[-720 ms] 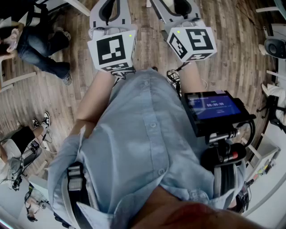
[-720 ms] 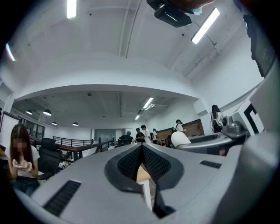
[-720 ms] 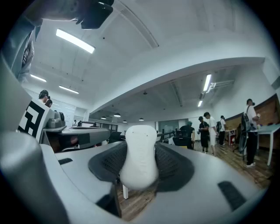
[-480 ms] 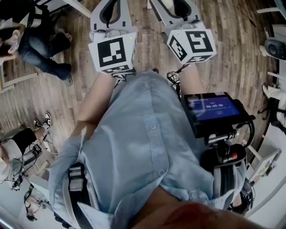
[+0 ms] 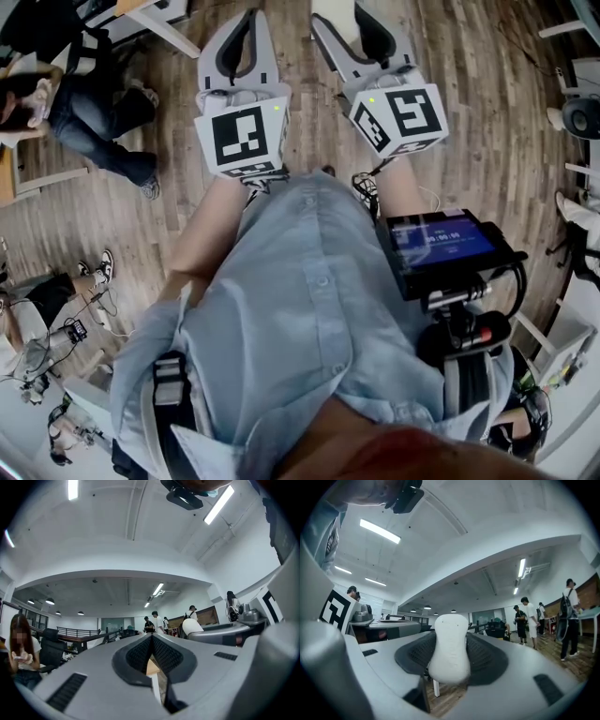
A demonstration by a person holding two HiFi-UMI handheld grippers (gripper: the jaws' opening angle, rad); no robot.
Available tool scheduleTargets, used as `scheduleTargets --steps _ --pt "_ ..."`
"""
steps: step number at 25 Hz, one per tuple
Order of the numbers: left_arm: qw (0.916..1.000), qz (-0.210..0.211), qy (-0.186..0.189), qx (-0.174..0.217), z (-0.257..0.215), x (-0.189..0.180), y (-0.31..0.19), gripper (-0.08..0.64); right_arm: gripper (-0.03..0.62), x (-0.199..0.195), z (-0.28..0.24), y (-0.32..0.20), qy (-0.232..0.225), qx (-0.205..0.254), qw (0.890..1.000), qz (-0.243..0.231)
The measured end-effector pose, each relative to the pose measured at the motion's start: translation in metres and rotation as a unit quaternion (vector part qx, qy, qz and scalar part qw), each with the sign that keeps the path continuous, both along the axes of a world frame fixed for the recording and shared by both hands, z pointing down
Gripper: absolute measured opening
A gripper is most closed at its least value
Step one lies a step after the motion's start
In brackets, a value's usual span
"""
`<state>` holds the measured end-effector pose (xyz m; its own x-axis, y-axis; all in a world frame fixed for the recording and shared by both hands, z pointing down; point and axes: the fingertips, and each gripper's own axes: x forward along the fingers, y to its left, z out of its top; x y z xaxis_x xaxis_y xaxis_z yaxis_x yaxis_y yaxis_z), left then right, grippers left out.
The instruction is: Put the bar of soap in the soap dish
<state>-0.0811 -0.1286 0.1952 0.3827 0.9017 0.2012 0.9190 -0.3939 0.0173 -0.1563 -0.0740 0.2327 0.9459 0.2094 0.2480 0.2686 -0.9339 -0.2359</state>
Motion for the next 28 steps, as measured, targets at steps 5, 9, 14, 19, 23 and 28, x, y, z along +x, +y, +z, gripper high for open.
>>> scheduleTargets --steps 5,9,14,19,23,28 --pt "0.9998 -0.012 -0.011 0.015 0.015 -0.014 0.016 0.006 0.209 -0.017 0.015 0.012 -0.011 0.014 1.000 -0.015" --pt "0.9996 -0.022 -0.014 0.010 0.017 -0.024 0.042 0.006 0.209 -0.028 0.017 0.034 -0.004 0.022 0.999 -0.024" --pt "0.9995 -0.026 -0.014 0.012 0.028 -0.012 0.051 0.006 0.208 -0.016 0.027 0.041 -0.003 0.022 0.999 -0.033" --pt "0.9990 -0.026 -0.032 0.017 0.060 0.019 0.064 0.006 0.209 0.017 0.050 0.054 -0.014 0.021 0.999 -0.034" --pt "0.9986 -0.022 -0.046 0.017 0.087 0.066 0.087 0.006 0.207 0.064 0.076 0.074 -0.023 0.020 0.999 -0.031" --pt "0.9986 -0.012 -0.048 0.019 0.126 0.142 0.120 0.006 0.208 0.141 0.118 0.105 -0.033 0.027 0.999 -0.025"
